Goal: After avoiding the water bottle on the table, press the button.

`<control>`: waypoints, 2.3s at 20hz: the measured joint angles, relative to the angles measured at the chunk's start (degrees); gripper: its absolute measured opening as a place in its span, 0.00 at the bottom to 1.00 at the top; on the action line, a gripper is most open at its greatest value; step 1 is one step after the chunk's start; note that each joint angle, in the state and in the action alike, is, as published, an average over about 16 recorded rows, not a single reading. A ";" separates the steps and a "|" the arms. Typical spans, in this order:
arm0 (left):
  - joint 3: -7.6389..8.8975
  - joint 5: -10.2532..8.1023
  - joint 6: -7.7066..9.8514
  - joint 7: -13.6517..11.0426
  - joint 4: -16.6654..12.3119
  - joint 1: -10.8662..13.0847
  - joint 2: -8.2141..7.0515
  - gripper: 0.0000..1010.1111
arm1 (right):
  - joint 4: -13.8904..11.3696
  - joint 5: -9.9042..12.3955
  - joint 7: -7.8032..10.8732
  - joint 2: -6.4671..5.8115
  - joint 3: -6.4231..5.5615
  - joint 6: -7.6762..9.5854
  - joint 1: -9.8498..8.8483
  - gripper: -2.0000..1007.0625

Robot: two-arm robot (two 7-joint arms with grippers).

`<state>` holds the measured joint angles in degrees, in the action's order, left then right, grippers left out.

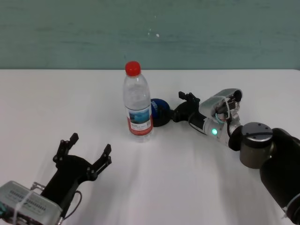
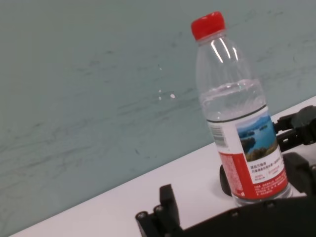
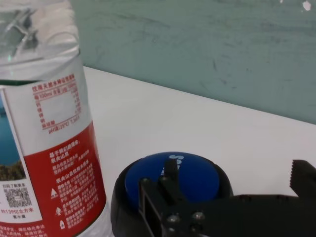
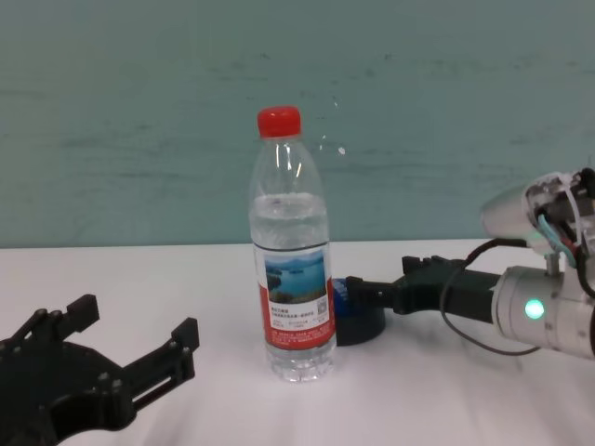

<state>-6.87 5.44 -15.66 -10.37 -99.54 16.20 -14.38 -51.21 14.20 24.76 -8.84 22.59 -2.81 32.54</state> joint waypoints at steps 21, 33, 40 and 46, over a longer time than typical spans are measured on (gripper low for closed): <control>0.00 0.00 0.00 0.00 0.00 0.00 0.00 0.99 | -11.12 1.62 -0.80 -1.88 -2.23 1.08 -4.50 1.00; 0.00 0.00 0.00 0.00 0.00 0.00 0.00 0.99 | -19.90 3.62 -3.43 -4.98 -4.96 2.05 -9.69 1.00; 0.00 0.00 0.00 0.00 0.00 0.00 0.00 0.99 | -27.50 5.24 -4.80 -7.75 -7.49 2.97 -15.22 1.00; 0.00 0.00 0.00 0.00 0.00 0.00 0.00 0.99 | -34.30 6.79 -5.77 -9.96 -9.50 3.59 -20.73 1.00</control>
<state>-6.87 5.44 -15.66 -10.37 -99.54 16.20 -14.37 -85.51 20.99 18.99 -18.79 13.09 0.77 11.81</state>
